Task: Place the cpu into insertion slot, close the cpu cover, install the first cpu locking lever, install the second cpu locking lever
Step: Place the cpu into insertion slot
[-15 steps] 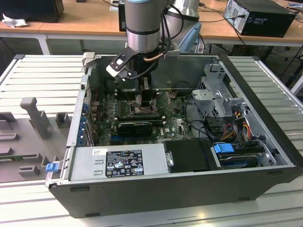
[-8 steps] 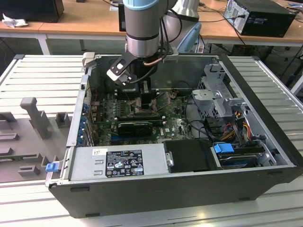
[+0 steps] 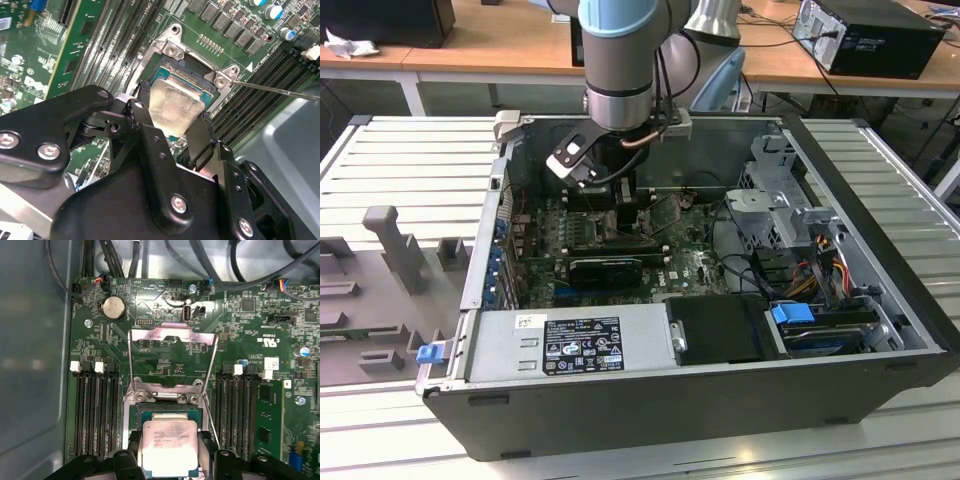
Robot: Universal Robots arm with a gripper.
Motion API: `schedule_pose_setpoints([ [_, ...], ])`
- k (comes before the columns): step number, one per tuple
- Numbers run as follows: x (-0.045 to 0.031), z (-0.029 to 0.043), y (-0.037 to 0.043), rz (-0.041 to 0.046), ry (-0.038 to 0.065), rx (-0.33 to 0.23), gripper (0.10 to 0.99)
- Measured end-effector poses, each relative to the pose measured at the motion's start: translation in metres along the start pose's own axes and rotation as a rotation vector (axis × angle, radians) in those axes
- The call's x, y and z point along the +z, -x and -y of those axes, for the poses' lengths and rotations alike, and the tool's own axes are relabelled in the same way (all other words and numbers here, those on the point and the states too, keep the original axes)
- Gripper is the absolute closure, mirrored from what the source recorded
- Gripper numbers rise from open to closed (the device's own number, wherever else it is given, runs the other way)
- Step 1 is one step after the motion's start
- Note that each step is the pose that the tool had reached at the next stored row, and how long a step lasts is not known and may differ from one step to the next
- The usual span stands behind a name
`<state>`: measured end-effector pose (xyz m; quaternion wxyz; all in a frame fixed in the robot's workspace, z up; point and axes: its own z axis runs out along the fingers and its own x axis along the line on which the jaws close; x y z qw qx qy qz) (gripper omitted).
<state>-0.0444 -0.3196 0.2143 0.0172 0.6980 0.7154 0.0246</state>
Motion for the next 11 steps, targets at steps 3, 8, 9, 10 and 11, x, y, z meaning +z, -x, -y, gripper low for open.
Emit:
schedule_pose_setpoints([
  [3, 0.0034, 0.0007, -0.0026, 0.0002, 0.000, 0.006, 0.557],
  [8, 0.0068, -0.0004, -0.0026, 0.0006, -0.001, 0.012, 0.557],
  [9, 0.0072, -0.0005, -0.0026, 0.0008, -0.001, 0.014, 0.557],
  [10, 0.0077, -0.0006, -0.0026, 0.0008, -0.001, 0.015, 0.557],
  [11, 0.0088, -0.0006, -0.0026, 0.0010, -0.001, 0.017, 0.557],
])
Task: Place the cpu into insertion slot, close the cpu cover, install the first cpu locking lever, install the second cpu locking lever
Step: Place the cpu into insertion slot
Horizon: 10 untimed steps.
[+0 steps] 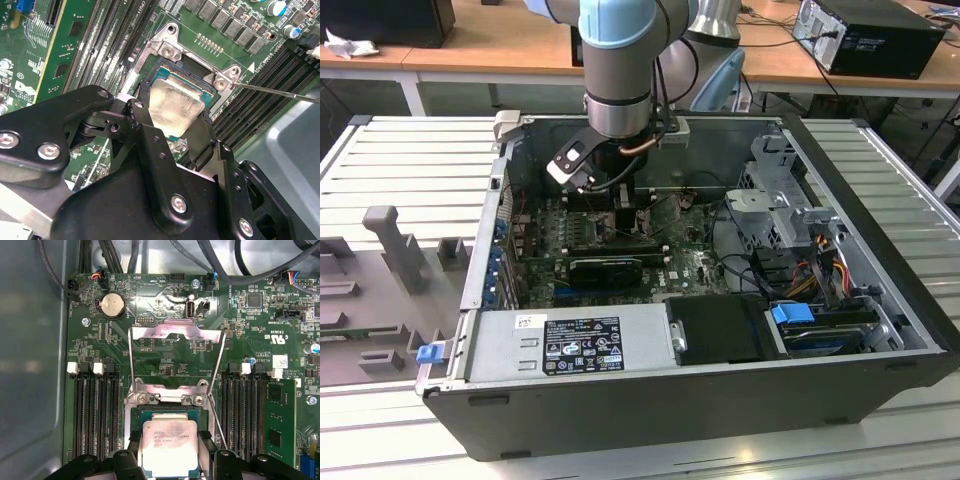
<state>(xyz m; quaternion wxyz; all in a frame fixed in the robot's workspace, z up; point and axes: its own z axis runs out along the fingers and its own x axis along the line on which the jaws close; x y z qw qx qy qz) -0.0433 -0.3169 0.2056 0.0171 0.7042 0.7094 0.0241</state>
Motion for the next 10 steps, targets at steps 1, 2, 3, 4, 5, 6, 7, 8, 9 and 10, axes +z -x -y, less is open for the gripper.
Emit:
schedule_pose_setpoints([
  [1, 0.0005, 0.0000, 0.0000, 0.0001, 0.000, 0.001, 0.557],
  [2, 0.0010, 0.0000, 0.0000, 0.0001, 0.000, 0.001, 0.557],
  [3, 0.0015, 0.0004, 0.0000, 0.0002, 0.000, 0.001, 0.557],
  [4, 0.0019, 0.0014, 0.0000, 0.0002, 0.000, 0.001, 0.557],
  [5, 0.0023, 0.0017, 0.0000, 0.0000, 0.000, 0.001, 0.557],
  [6, 0.0027, 0.0017, 0.0000, -0.0001, 0.000, 0.001, 0.557],
  [7, 0.0030, 0.0018, 0.0000, 0.0002, 0.000, 0.001, 0.557],
  [8, 0.0032, 0.0011, 0.0000, 0.0003, 0.000, 0.003, 0.557],
  [9, 0.0035, 0.0005, 0.0000, 0.0003, 0.000, 0.005, 0.557],
  [10, 0.0035, 0.0005, 0.0001, 0.0005, 0.000, 0.006, 0.557],
])
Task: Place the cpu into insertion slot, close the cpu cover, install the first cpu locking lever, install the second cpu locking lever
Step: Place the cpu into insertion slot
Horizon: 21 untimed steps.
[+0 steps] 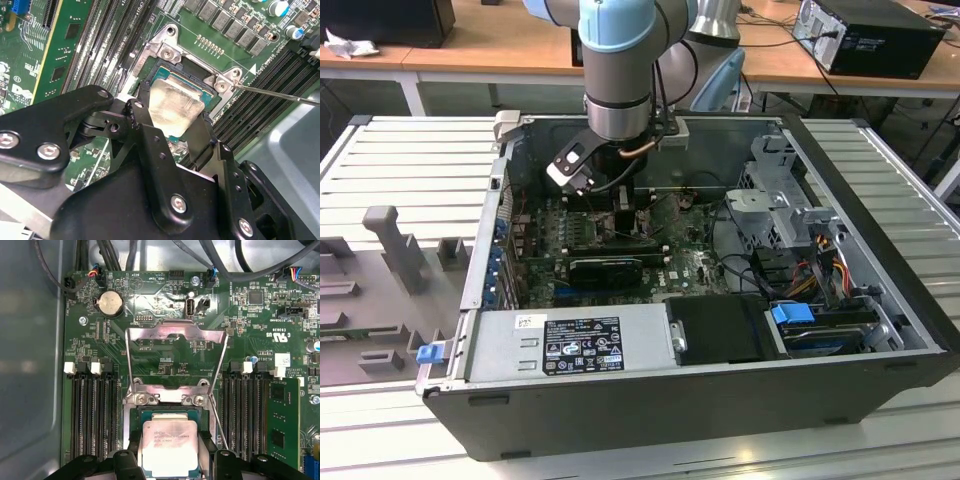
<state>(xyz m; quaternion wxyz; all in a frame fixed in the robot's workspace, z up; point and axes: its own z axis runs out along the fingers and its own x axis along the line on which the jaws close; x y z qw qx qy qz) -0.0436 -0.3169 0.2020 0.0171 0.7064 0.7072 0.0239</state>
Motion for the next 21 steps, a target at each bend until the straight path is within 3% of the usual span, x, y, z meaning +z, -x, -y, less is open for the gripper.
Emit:
schedule_pose_setpoints([
  [8, 0.0002, -0.0001, 0.0002, -0.0001, 0.000, 0.000, 0.557],
  [10, 0.0002, -0.0001, 0.0002, -0.0002, 0.000, 0.000, 0.478],
  [15, 0.0001, -0.0001, 0.0003, -0.0002, 0.000, 0.000, 0.478],
  [21, -0.0057, -0.0004, 0.0002, -0.0002, 0.000, 0.000, 0.494],
])
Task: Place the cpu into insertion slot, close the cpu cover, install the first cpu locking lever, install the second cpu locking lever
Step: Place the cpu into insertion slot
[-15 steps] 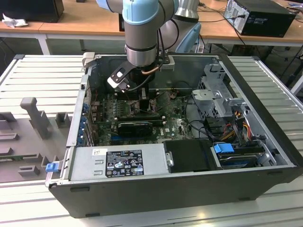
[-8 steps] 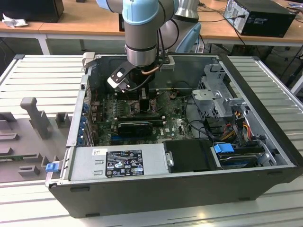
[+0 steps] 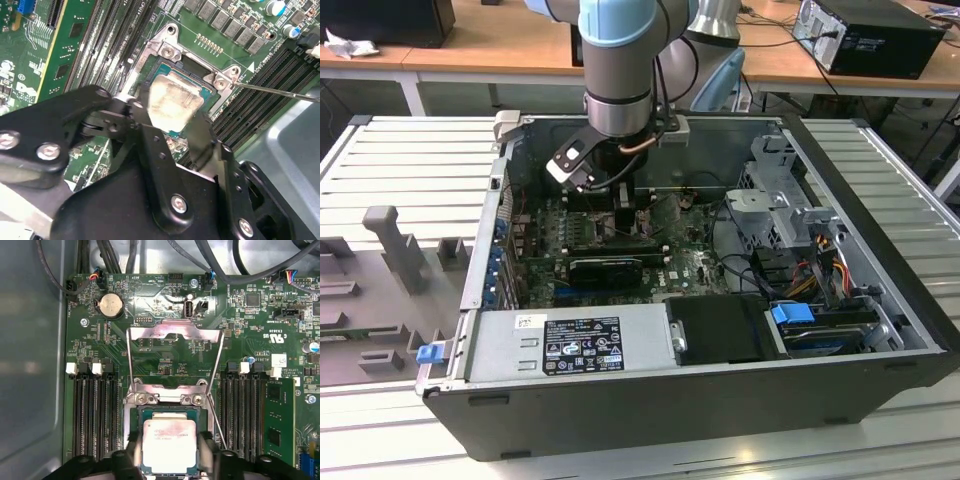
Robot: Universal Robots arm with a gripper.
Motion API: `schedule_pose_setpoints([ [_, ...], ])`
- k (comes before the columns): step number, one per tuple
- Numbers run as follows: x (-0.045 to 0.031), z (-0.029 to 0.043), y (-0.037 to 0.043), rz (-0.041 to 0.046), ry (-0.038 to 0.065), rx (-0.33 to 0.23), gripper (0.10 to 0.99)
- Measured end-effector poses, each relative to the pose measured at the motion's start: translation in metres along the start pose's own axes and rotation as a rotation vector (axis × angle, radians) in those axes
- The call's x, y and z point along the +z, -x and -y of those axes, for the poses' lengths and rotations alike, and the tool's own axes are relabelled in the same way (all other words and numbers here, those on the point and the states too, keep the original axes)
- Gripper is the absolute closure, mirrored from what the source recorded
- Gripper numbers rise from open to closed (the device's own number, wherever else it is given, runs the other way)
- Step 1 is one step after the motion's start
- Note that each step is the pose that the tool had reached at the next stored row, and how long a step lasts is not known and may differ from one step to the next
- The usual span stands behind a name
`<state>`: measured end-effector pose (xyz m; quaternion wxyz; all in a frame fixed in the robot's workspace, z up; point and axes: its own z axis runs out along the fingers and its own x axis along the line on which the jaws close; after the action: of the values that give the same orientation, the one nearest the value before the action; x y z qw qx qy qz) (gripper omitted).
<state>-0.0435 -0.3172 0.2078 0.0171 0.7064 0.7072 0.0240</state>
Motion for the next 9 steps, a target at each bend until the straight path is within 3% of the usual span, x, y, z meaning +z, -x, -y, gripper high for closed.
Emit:
schedule_pose_setpoints([
  [3, -0.0016, -0.0001, 0.0000, -0.0001, 0.000, 0.000, 0.682],
  [4, -0.0020, -0.0001, 0.0000, 0.0001, 0.000, 0.000, 0.682],
  [5, -0.0024, -0.0002, 0.0000, 0.0000, 0.000, 0.000, 0.741],
  [7, -0.0031, -0.0002, -0.0001, -0.0001, 0.000, 0.000, 0.863],
  [8, -0.0036, -0.0002, 0.0000, -0.0001, 0.000, 0.000, 0.980],
  [9, -0.0038, -0.0002, 0.0000, 0.0000, 0.000, 0.000, 0.980],
])
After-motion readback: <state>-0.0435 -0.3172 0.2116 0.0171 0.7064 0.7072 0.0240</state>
